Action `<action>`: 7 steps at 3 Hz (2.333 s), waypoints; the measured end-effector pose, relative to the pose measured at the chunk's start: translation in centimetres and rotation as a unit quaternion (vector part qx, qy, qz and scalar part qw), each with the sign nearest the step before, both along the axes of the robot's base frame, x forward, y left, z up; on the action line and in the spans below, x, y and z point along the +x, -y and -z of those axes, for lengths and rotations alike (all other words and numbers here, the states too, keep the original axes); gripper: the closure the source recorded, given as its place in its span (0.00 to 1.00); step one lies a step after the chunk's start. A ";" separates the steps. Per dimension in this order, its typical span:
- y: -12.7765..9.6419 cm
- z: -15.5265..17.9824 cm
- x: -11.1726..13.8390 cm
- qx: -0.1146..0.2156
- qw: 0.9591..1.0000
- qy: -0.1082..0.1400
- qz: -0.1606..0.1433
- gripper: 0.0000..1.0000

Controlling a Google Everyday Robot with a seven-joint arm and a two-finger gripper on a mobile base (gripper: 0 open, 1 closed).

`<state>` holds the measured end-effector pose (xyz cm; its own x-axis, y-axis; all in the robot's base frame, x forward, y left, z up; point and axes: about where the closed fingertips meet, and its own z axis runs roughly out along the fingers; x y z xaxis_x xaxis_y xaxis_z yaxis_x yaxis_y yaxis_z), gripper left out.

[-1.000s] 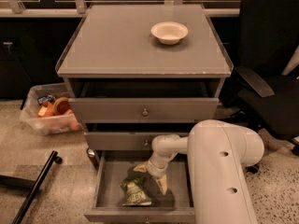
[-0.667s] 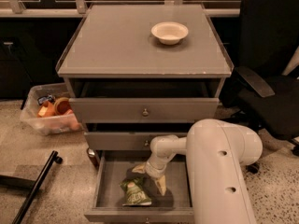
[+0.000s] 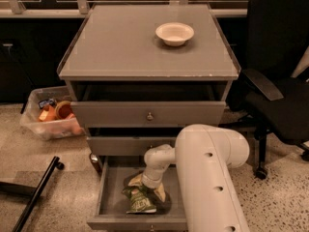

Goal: Pick green jalapeno chip bag from bottom drawer and place on counter

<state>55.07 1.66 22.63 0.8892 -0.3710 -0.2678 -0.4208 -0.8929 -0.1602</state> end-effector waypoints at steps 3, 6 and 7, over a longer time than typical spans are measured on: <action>-1.2 7.1 1.2 0.020 0.991 0.013 -0.128 0.00; -1.3 10.8 0.1 0.030 0.990 -0.020 -0.138 0.42; -1.3 10.4 0.2 0.030 0.990 -0.018 -0.136 0.65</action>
Offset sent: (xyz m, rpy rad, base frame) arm 0.0253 0.0167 -0.0698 0.0435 -0.0507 0.2937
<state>55.25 2.96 12.23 0.9435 -0.1008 -0.3156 -0.1720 -0.9632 -0.2065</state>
